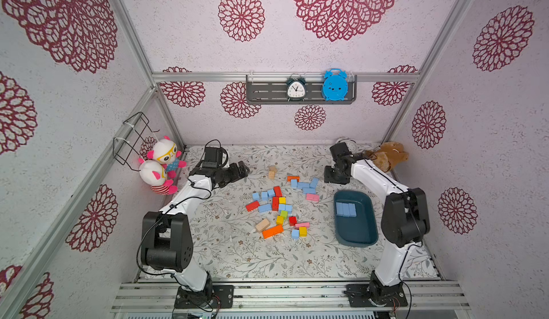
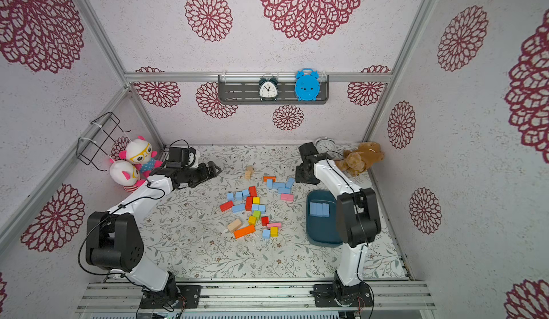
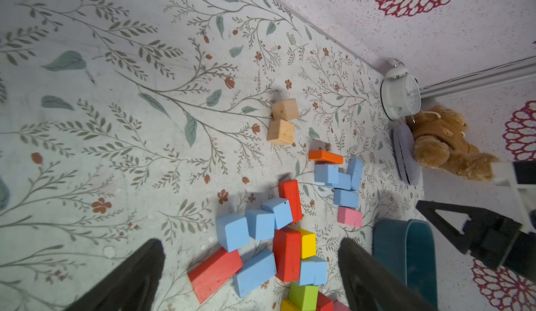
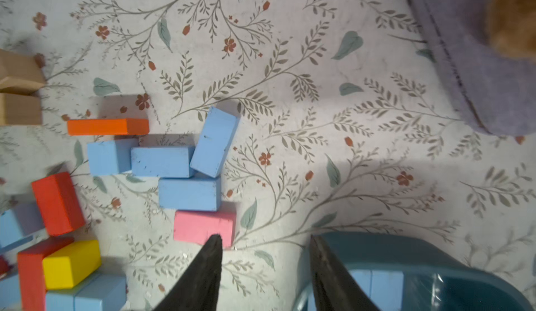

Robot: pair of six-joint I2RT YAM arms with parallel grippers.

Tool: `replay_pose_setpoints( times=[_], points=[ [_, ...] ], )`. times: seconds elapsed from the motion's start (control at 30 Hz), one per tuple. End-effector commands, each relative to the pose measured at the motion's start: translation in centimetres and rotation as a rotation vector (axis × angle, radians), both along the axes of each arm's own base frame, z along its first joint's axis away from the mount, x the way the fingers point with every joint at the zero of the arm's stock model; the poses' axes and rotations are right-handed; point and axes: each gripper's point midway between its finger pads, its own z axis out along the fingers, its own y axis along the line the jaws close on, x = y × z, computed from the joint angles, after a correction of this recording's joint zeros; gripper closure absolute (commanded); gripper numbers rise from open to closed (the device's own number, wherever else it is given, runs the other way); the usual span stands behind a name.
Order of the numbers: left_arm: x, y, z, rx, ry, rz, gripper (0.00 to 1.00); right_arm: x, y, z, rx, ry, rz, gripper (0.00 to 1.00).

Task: Pick out the blue building blocks
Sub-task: Pick up the building block from the center of the board.

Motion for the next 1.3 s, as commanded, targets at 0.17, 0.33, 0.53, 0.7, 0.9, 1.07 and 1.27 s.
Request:
replay_pose_setpoints(
  times=[0.17,0.33,0.53,0.7,0.9,1.07,1.27],
  points=[
    [0.1,2.0,2.4,0.004,-0.089,0.036,0.02,3.3,1.4,-2.9,-0.039,0.043,-0.064,0.47],
    [0.2,2.1,2.4,-0.005,-0.089,0.042,0.02,4.7,3.3,-4.0,0.045,0.031,-0.069,0.46],
    [0.1,2.1,2.4,-0.013,-0.088,0.044,0.02,5.6,4.5,-5.1,0.073,0.034,-0.048,0.46],
    [0.3,2.4,2.6,-0.028,-0.09,0.054,0.02,5.4,4.1,-6.2,0.023,0.059,-0.043,0.48],
    [0.2,2.4,2.4,-0.033,-0.086,0.056,0.02,4.7,3.3,-6.5,-0.05,0.085,-0.037,0.51],
    [0.2,2.4,2.4,-0.034,-0.085,0.056,0.02,4.2,3.2,-7.2,-0.067,0.109,-0.031,0.53],
    [0.1,2.4,2.2,-0.037,-0.083,0.056,0.02,4.1,4.2,-7.3,-0.024,0.108,-0.022,0.62]
  ],
)
